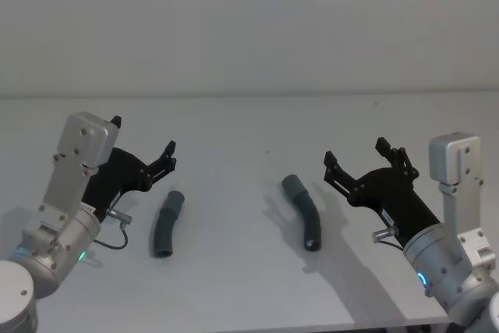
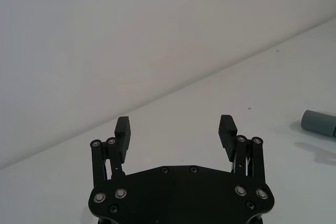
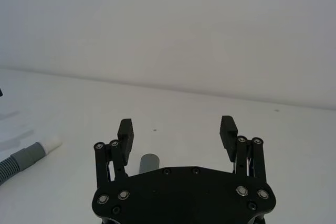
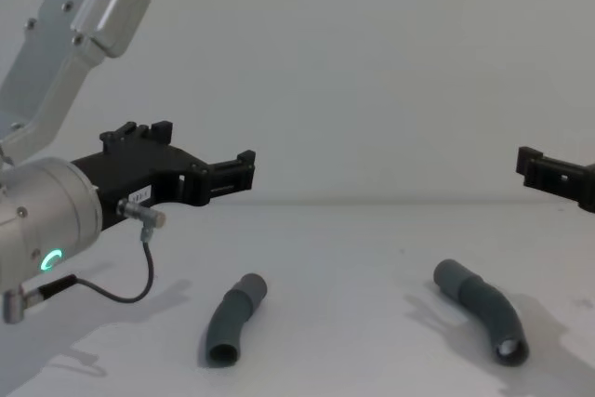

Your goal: Use both hands to pick up one end of the pipe from the table, align the ends, and insert them.

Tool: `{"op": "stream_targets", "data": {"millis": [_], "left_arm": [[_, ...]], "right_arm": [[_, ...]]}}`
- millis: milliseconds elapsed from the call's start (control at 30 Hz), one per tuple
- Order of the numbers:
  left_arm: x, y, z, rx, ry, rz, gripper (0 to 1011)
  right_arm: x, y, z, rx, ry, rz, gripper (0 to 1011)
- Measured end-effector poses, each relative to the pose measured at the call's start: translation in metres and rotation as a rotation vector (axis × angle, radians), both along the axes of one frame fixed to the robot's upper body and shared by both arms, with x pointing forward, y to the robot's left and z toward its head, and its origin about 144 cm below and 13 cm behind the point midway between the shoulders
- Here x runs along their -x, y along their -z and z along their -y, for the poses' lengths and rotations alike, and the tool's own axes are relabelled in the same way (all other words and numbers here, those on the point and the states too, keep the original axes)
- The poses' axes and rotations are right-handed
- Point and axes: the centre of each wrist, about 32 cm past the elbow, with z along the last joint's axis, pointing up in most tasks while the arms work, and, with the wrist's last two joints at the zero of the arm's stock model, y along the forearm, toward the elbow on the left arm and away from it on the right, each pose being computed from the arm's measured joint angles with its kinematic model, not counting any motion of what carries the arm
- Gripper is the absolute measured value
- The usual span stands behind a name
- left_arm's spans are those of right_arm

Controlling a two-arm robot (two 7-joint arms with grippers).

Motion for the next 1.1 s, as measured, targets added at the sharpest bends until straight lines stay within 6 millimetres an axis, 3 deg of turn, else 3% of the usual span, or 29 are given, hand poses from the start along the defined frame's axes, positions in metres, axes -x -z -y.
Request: {"op": "stream_targets", "data": {"millis": [1100], "left_arm": [[0.0006,-0.0055,-0.0013,-0.027,0.004,-0.039,1001]], "right_arm": [[0.0000,0.0000,0.0000,0.000,0.000,0.000,1000]]}}
